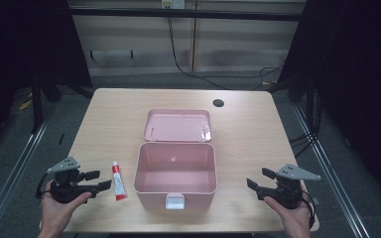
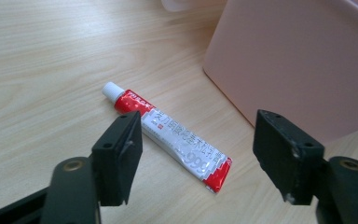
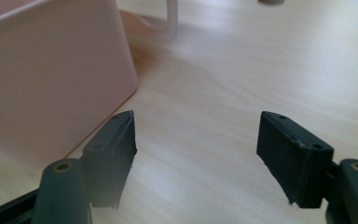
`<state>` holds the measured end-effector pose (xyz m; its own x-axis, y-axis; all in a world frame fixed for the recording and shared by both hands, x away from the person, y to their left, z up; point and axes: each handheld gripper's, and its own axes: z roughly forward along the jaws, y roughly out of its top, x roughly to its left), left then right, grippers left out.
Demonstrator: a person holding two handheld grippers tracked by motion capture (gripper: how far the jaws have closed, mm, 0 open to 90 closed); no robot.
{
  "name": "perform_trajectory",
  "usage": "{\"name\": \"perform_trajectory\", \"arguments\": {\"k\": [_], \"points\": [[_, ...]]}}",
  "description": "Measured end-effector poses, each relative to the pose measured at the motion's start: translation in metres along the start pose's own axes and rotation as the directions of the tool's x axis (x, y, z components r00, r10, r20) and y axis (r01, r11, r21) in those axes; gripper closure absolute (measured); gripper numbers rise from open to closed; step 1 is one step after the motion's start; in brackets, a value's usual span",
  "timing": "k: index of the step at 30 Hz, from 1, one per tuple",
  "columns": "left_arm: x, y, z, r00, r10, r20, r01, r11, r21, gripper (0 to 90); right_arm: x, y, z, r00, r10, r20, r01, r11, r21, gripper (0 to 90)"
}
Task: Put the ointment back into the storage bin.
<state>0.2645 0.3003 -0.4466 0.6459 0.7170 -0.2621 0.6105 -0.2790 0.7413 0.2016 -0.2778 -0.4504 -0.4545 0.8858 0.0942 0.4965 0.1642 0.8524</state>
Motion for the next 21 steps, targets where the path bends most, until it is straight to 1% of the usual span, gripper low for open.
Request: {"name": "perform_trajectory", "arguments": {"k": [1, 3, 4, 5, 6, 7, 8, 9, 10, 11, 12, 13, 14, 16, 18, 19, 20, 21], "points": [[0.000, 0.000, 0.000, 1.0000, 0.000, 0.000, 0.000, 1.0000, 0.000, 34.3, 0.002, 0.000, -0.001, 0.9999, -0.006, 0.008, 0.006, 0.9999, -0.010, 27.5], [0.000, 0.000, 0.000, 0.9999, 0.007, -0.007, -0.007, 1.0000, 0.004, 34.3, 0.002, 0.000, -0.002, 0.9999, -0.002, 0.010, 0.003, 0.9998, -0.019, 27.3], [0.000, 0.000, -0.001, 1.0000, 0.002, -0.004, -0.002, 1.0000, 0.001, 34.5, 0.003, 0.001, -0.002, 0.9999, 0.013, 0.000, -0.013, 0.9997, -0.022, 27.9], [0.000, 0.000, -0.001, 1.0000, 0.000, -0.003, 0.000, 1.0000, -0.001, 34.5, 0.003, 0.001, -0.002, 0.9999, 0.013, 0.000, -0.013, 0.9997, -0.022, 27.9], [0.000, 0.000, -0.002, 0.9999, -0.008, 0.008, 0.008, 0.9999, -0.008, 35.0, 0.004, 0.000, -0.004, 0.9998, 0.005, 0.020, -0.005, 0.9998, -0.017, 26.9], [0.000, 0.000, -0.002, 0.9999, -0.008, 0.008, 0.008, 0.9999, -0.008, 35.6, 0.004, 0.000, -0.004, 0.9998, 0.005, 0.020, -0.005, 0.9998, -0.017, 26.9], [0.000, 0.000, -0.002, 0.9998, -0.015, 0.012, 0.015, 0.9998, -0.011, 35.6, 0.004, 0.000, -0.005, 0.9997, 0.018, 0.015, -0.018, 0.9996, -0.023, 27.0], [0.000, 0.000, -0.002, 0.9998, -0.017, 0.010, 0.017, 0.9998, -0.009, 36.3, 0.003, 0.000, -0.005, 0.9997, 0.020, 0.011, -0.020, 0.9996, -0.020, 27.1], [0.000, 0.001, -0.001, 0.9998, -0.016, 0.015, 0.016, 0.9999, 0.006, 36.5, 0.004, 0.000, -0.005, 0.9995, 0.033, 0.006, -0.032, 0.9994, -0.011, 27.1], [-0.001, 0.002, -0.001, 0.9997, -0.014, 0.020, 0.014, 0.9998, 0.013, 36.6, 0.004, 0.000, -0.004, 0.9996, 0.028, 0.003, -0.028, 0.9996, -0.005, 27.0], [-0.001, 0.003, -0.002, 0.9996, -0.009, 0.026, 0.009, 0.9999, 0.011, 38.2, 0.005, 0.000, -0.004, 0.9994, 0.035, -0.001, -0.035, 0.9994, -0.008, 27.0], [-0.002, 0.004, -0.003, 0.9998, 0.002, 0.019, -0.002, 0.9999, 0.012, 40.8, 0.005, 0.000, -0.004, 0.9995, 0.029, -0.009, -0.029, 0.9996, -0.006, 27.0], [-0.003, 0.006, -0.003, 0.9998, 0.010, 0.014, -0.010, 0.9998, 0.016, 41.0, 0.007, 0.001, -0.003, 0.9994, 0.027, -0.023, -0.027, 0.9996, 0.005, 28.1], [-0.004, 0.009, -0.004, 0.9997, 0.008, 0.025, -0.008, 0.9998, 0.020, 41.0, 0.007, 0.001, -0.002, 0.9991, 0.030, -0.029, -0.029, 0.9995, 0.013, 29.0], [-0.007, 0.014, -0.005, 0.9996, 0.016, 0.021, -0.017, 0.9994, 0.032, 41.0, 0.007, 0.001, -0.001, 0.9988, 0.025, -0.043, -0.024, 0.9995, 0.020, 28.8], [-0.008, 0.016, -0.005, 0.9996, 0.011, 0.025, -0.012, 0.9991, 0.040, 41.0, 0.007, 0.001, 0.000, 0.9989, 0.021, -0.041, -0.021, 0.9996, 0.020, 28.7], [-0.009, 0.019, -0.004, 0.9997, 0.010, 0.021, -0.011, 0.9983, 0.057, 41.0, 0.008, 0.002, -0.002, 0.9992, 0.021, -0.035, -0.020, 0.9998, 0.008, 28.7], [-0.010, 0.021, -0.004, 0.9998, 0.013, 0.015, -0.014, 0.9975, 0.070, 41.0, 0.008, 0.002, -0.002, 0.9992, 0.021, -0.035, -0.020, 0.9998, 0.008, 28.7]]}}
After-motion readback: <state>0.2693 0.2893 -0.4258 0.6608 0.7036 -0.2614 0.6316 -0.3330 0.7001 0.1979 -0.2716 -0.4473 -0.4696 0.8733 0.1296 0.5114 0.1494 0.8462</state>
